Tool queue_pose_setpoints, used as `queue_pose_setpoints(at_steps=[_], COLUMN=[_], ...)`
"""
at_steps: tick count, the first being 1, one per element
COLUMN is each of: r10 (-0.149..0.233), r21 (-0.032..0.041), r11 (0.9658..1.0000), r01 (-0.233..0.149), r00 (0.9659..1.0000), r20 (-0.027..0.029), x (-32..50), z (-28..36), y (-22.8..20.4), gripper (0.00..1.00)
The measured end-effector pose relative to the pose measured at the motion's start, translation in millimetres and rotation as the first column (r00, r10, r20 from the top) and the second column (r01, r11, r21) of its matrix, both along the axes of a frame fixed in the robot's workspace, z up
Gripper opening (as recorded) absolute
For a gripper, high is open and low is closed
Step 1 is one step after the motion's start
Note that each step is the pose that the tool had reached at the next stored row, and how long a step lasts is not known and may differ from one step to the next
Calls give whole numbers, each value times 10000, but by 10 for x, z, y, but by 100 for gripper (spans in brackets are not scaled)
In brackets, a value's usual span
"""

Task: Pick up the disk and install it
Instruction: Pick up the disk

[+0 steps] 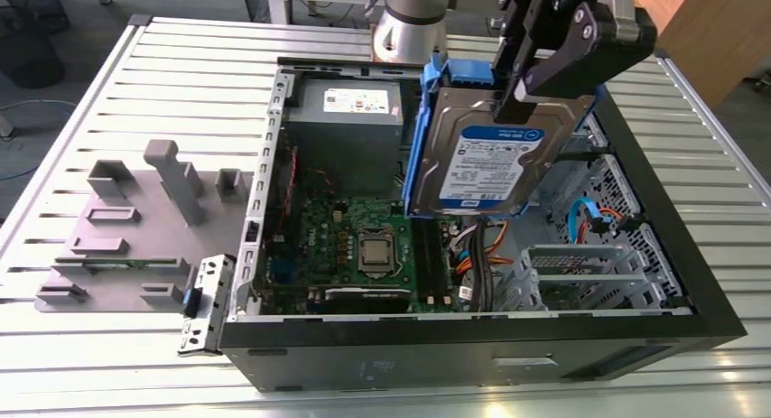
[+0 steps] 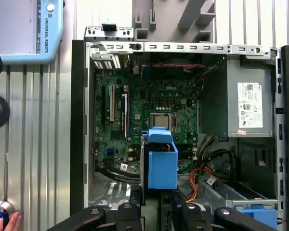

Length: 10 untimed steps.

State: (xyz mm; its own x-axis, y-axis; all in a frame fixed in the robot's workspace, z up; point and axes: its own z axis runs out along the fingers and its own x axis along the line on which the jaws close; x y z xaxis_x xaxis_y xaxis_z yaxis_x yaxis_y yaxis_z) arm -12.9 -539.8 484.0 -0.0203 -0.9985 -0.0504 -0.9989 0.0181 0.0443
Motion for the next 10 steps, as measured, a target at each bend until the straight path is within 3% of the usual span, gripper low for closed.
queue_pose_setpoints(at_steps=[10], r10=[0], r21=[0], r11=[10000], r01=[0], r00=[10000], r20=[0], x=[106], z=[-1], y=[0], gripper=[35])
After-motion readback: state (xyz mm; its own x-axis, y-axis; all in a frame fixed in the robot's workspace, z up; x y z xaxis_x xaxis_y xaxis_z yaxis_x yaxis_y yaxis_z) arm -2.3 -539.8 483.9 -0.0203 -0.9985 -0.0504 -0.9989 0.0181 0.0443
